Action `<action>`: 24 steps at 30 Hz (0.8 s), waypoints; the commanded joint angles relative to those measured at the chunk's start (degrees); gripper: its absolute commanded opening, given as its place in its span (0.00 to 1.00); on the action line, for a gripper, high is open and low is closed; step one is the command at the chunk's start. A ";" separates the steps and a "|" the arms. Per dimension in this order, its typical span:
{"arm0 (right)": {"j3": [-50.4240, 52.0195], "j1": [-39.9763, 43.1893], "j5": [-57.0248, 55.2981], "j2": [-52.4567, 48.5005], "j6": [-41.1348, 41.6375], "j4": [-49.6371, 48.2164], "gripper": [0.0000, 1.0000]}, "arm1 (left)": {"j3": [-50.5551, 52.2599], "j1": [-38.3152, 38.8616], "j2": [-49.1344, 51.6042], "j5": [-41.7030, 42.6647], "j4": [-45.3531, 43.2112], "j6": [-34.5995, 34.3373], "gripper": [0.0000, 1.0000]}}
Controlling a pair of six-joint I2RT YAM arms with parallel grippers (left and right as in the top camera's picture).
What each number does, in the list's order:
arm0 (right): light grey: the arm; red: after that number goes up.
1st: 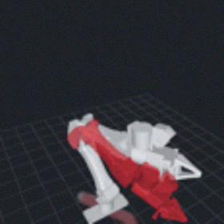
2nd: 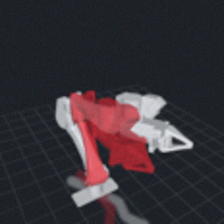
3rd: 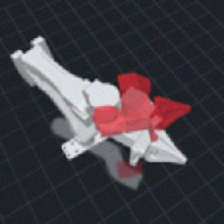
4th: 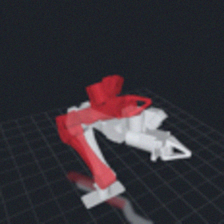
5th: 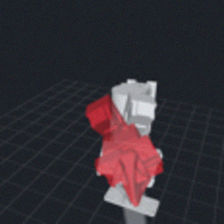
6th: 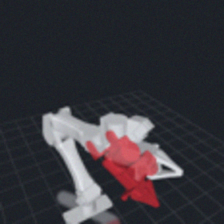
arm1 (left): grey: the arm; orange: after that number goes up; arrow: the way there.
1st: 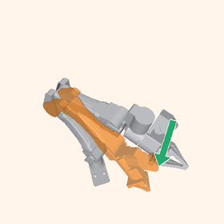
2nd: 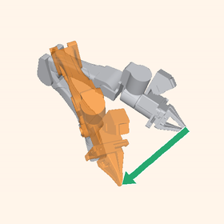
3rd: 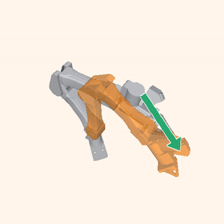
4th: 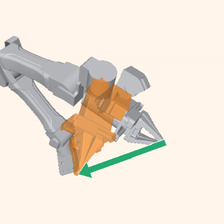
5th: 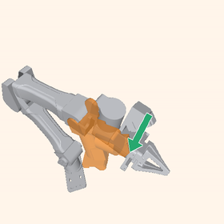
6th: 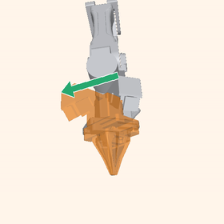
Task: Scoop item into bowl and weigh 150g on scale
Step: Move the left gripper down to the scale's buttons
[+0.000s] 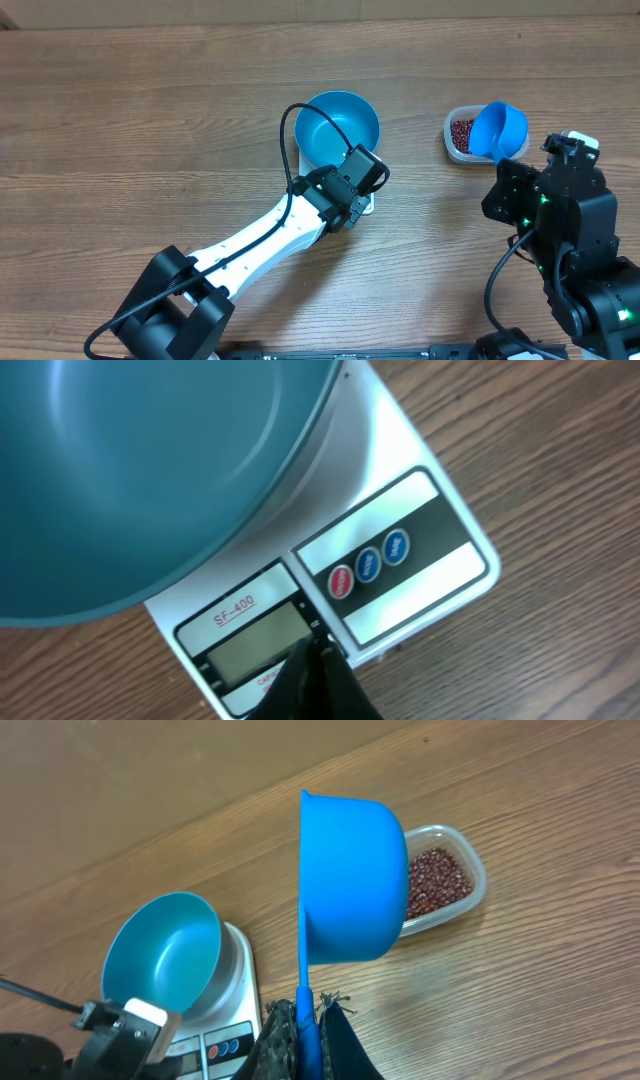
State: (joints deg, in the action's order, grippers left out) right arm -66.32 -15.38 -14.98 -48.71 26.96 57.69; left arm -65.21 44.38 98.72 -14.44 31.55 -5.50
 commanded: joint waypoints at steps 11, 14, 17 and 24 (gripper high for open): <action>-0.81 5.18 -3.96 0.33 0.28 -0.55 0.04 | 0.20 -0.22 0.42 3.58 -1.25 10.73 0.04; -0.81 6.64 -2.93 0.15 -0.09 -0.55 0.04 | 0.20 -0.22 0.98 3.98 -2.51 11.56 0.04; -0.81 6.82 -2.95 -0.15 -0.50 -0.55 0.04 | 0.22 -0.22 2.71 3.93 -2.99 11.76 0.04; -0.81 6.82 -2.97 -0.28 -0.50 -0.55 0.04 | 0.22 -0.22 6.95 1.79 -3.32 10.73 0.04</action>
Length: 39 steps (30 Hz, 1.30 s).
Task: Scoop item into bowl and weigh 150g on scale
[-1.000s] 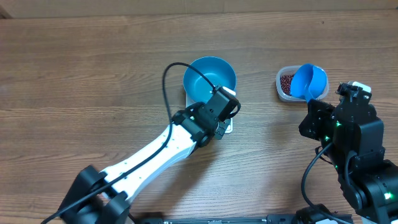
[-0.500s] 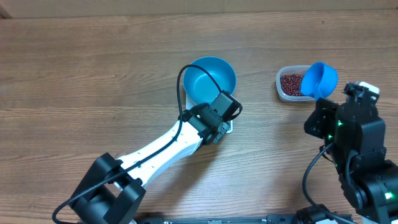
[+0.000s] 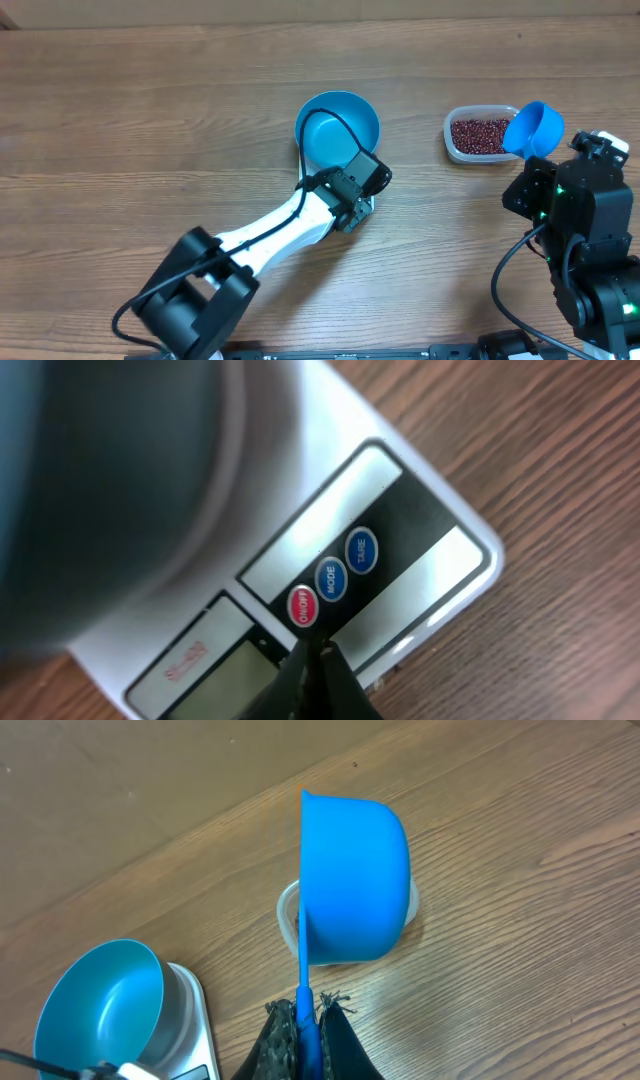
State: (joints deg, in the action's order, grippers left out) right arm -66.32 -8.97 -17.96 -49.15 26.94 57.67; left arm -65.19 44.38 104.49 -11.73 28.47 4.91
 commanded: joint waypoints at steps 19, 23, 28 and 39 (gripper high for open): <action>-0.81 0.42 0.02 0.15 -0.46 -0.50 0.04 | 0.20 -2.10 1.18 0.44 -3.89 0.24 0.04; -0.81 0.42 0.02 0.15 -0.46 -0.50 0.04 | 0.22 -2.10 1.18 0.92 -3.80 0.24 0.04; -0.81 0.42 0.02 0.15 -0.46 -0.50 0.04 | 0.22 -2.10 1.25 1.36 -3.67 0.26 0.04; -0.81 0.42 0.02 0.15 -0.46 -0.50 0.04 | 0.22 -2.10 3.85 1.62 -3.85 0.42 0.04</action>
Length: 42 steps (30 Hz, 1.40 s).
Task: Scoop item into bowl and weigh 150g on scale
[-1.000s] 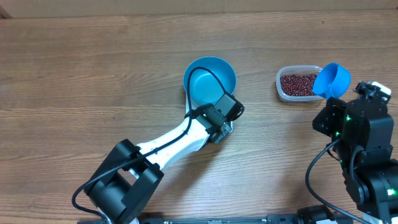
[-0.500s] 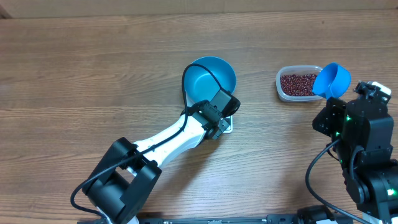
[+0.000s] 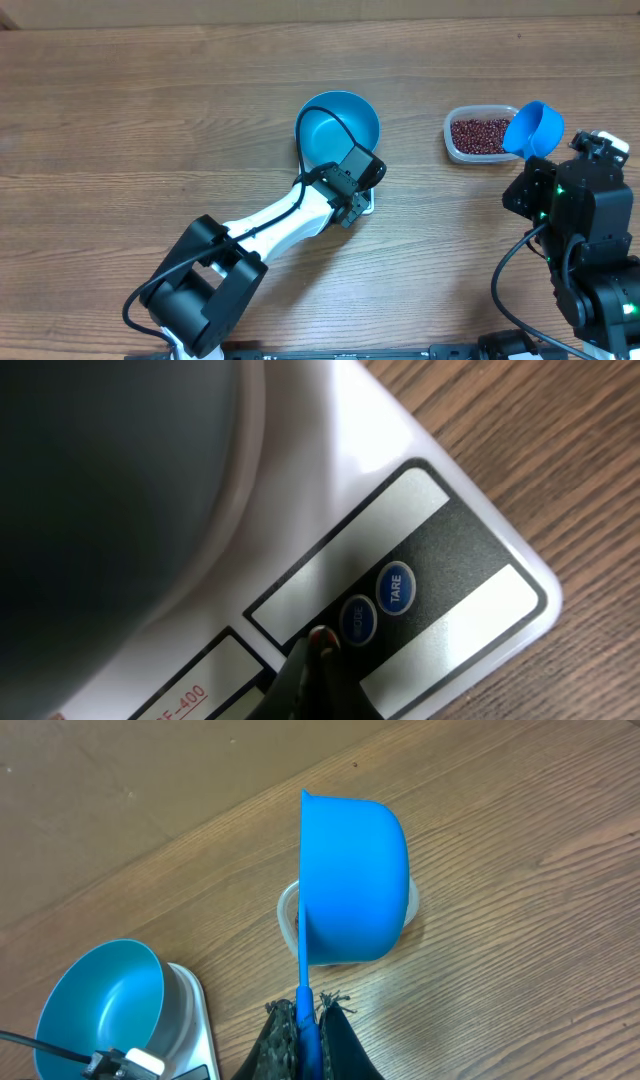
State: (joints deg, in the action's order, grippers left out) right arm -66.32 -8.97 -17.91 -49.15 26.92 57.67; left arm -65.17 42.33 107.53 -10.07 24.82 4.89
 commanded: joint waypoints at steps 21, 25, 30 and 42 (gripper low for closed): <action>-0.81 0.42 0.00 0.17 -0.42 -0.02 0.04 | 0.20 -0.04 1.90 -0.42 -0.83 0.28 0.04; -0.81 0.42 0.00 0.17 -0.42 0.17 0.04 | 0.20 -0.04 2.32 -0.46 -0.68 0.28 0.04; -0.81 0.42 0.00 0.17 -0.42 0.35 0.04 | 0.20 -0.04 2.60 -0.46 -0.66 0.31 0.04; -0.81 0.42 -0.02 0.17 -0.42 0.61 0.04 | 0.11 -0.04 4.17 -1.09 0.70 0.31 0.04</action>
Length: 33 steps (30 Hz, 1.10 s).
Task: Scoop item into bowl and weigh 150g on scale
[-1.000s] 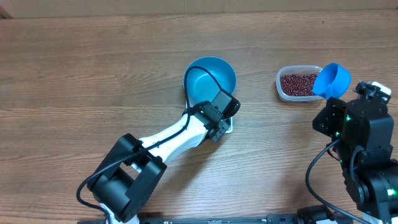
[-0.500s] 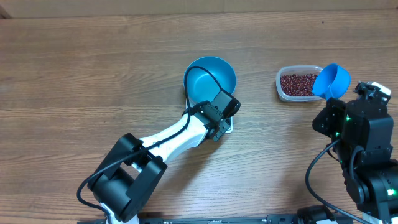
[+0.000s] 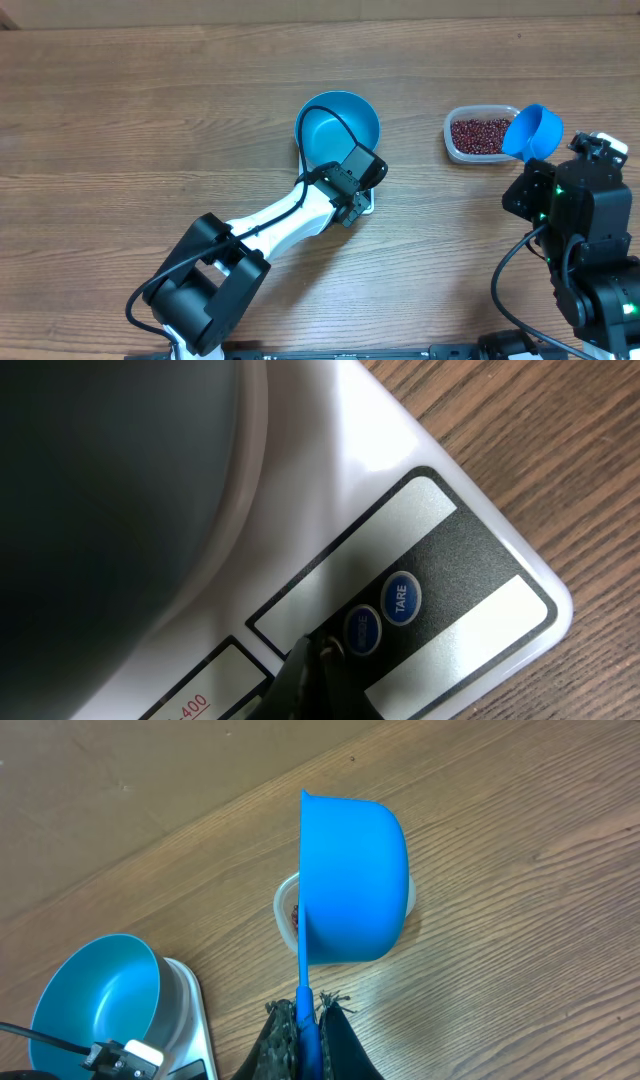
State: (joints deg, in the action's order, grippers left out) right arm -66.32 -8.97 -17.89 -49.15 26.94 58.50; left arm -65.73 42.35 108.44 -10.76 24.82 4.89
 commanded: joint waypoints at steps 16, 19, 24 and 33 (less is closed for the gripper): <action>-0.81 0.35 0.07 0.17 -0.44 1.46 0.04 | -19.15 2.62 -22.67 -1.70 20.98 -6.14 0.04; -0.81 0.37 1.95 0.17 -0.46 2.54 0.04 | -19.19 0.37 -26.97 -1.68 29.35 -13.70 0.04; -0.81 0.37 2.64 0.17 -0.44 2.64 0.04 | -19.17 -3.78 -28.63 -1.64 43.04 -23.19 0.04; -0.81 0.37 5.55 0.17 -0.44 2.73 0.04 | -19.17 -4.17 -28.61 -1.42 44.13 -23.76 0.99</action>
State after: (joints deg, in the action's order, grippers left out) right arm -66.32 -8.97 -12.78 -49.15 26.92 61.52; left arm -84.84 38.35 79.79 -12.05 69.01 -17.69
